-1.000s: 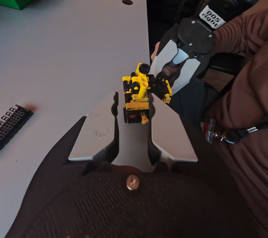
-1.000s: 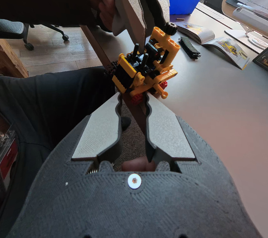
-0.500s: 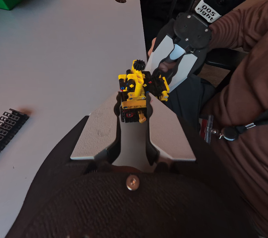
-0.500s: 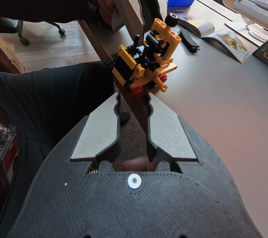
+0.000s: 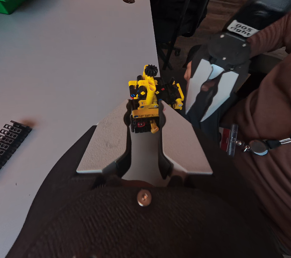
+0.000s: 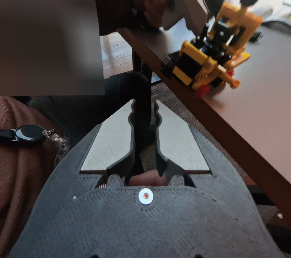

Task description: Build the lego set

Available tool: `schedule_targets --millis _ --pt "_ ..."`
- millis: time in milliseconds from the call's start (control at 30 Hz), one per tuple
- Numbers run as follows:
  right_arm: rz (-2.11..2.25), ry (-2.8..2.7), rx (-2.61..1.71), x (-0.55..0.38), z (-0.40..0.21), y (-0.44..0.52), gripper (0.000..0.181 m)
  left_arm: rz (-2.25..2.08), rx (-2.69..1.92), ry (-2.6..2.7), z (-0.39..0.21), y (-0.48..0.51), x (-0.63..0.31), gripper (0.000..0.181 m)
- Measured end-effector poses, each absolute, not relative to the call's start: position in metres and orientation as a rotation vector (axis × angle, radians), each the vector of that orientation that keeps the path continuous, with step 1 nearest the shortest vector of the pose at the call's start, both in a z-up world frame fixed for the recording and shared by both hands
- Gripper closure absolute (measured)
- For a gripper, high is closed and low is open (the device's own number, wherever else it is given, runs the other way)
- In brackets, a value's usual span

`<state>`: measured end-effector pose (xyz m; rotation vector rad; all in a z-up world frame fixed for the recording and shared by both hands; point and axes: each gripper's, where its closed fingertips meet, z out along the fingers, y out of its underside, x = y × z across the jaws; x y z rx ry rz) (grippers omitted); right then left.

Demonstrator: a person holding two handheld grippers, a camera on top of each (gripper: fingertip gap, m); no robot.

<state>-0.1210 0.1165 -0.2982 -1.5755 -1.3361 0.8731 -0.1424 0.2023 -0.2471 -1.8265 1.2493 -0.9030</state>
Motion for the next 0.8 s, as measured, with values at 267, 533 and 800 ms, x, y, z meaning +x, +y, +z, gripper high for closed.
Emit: schedule_targets --millis 267,533,800 --pt "0.582 -1.288 -1.399 -0.13 -0.261 0.135 0.16 -0.908 -1.839 1.223 -0.247 0.207 -0.146 0.151" --pt "0.477 -1.257 -1.352 -0.128 -0.25 0.15 0.157 -0.901 -1.861 1.182 -0.247 0.212 -0.151 0.151" --pt "0.384 -1.322 -1.295 -0.138 -0.252 0.151 0.153 -0.91 -1.896 1.131 -0.247 0.218 -0.154 0.151"
